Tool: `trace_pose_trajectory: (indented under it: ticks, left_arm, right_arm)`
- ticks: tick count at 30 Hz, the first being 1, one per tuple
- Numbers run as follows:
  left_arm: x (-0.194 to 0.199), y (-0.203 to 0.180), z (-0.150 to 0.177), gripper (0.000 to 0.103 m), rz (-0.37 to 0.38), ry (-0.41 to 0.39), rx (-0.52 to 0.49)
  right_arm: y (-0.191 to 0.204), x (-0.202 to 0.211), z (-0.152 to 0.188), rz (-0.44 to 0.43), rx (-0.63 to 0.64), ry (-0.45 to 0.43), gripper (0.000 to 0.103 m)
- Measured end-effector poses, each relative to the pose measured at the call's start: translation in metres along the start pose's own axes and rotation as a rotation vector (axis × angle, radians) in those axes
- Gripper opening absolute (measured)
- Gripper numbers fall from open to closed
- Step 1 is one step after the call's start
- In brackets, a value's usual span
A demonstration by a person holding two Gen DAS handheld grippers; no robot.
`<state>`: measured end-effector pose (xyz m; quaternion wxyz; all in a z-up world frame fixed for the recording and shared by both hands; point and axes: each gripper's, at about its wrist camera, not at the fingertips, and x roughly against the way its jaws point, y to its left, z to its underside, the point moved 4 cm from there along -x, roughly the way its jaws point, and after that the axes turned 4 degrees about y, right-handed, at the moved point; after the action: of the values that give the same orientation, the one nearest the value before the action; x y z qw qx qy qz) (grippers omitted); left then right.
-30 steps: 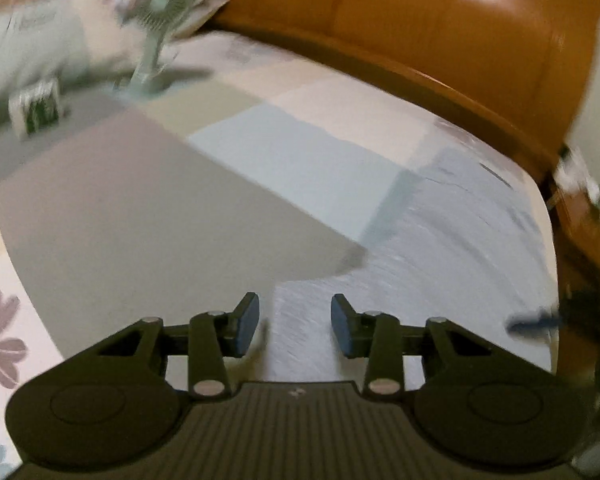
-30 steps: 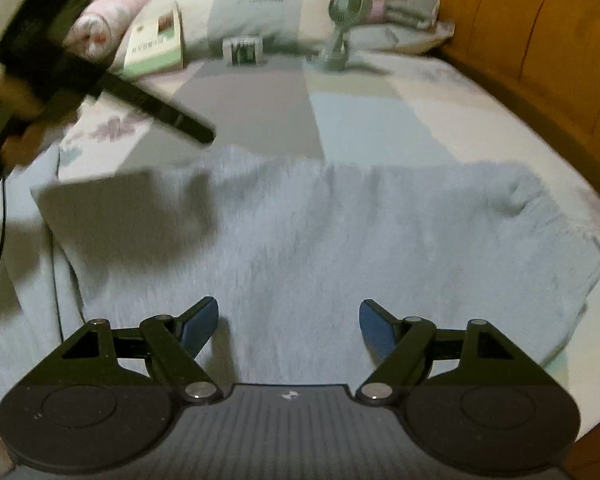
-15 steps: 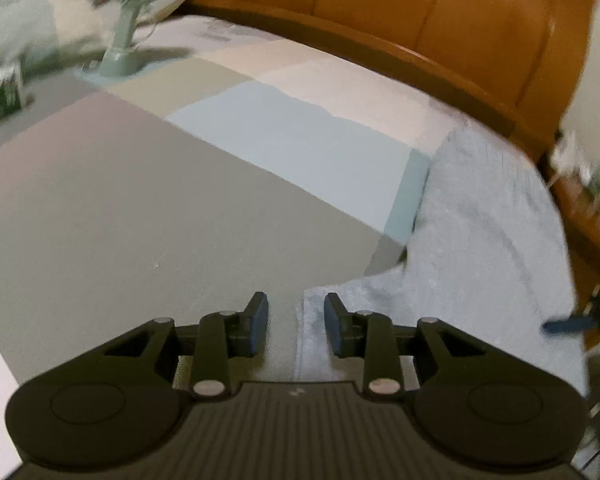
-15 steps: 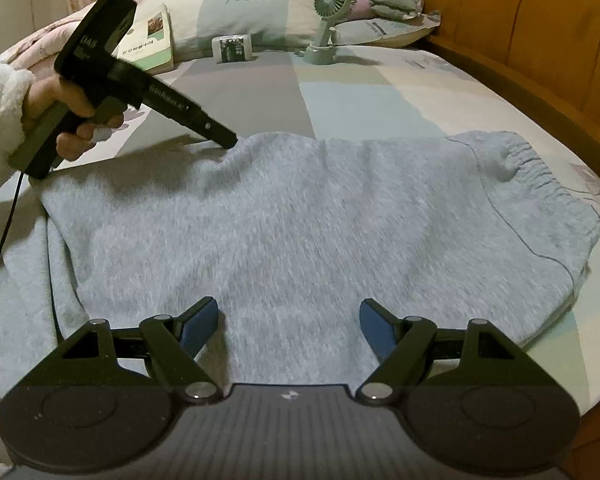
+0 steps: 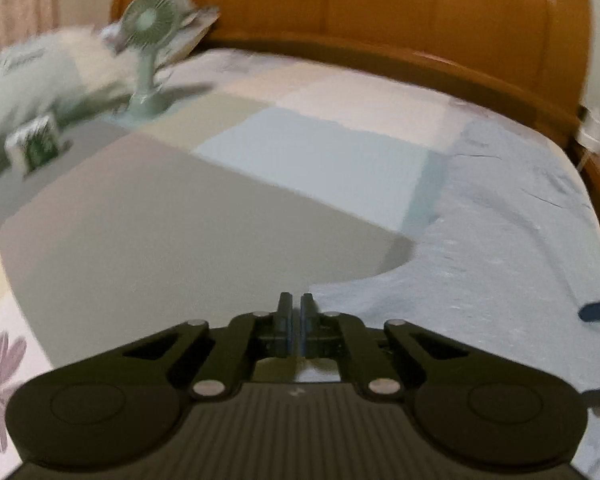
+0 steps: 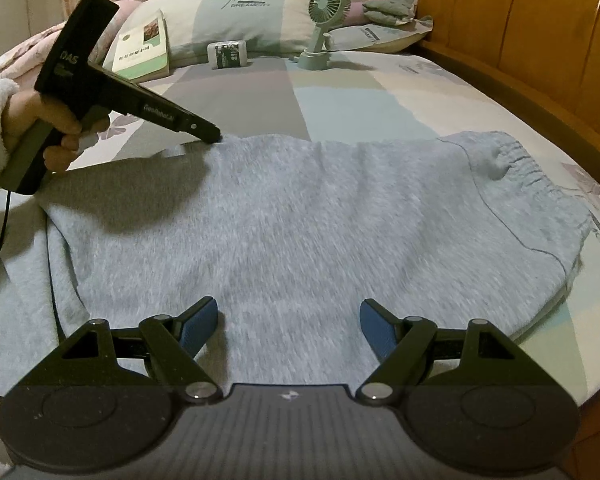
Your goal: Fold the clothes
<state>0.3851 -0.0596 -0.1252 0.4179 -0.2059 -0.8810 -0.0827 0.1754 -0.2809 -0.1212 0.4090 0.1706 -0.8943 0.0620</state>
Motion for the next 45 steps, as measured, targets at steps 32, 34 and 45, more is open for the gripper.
trace_pose_trajectory:
  ticks: [32,34,45]
  left_arm:
    - [0.038,-0.106,0.051,0.071,0.121,0.077,-0.143]
    - [0.041,-0.115,0.058,0.071,0.133,0.082,-0.141]
    - [0.081,-0.138,0.074,0.076,0.123,0.066,-0.164]
  right_arm:
    - [-0.101,-0.024,-0.071,0.093,0.056,-0.050,0.082]
    - [-0.107,-0.028,-0.071,0.093,0.042,-0.035,0.082]
    - [-0.099,-0.015,-0.060,0.046,0.017,-0.001,0.085]
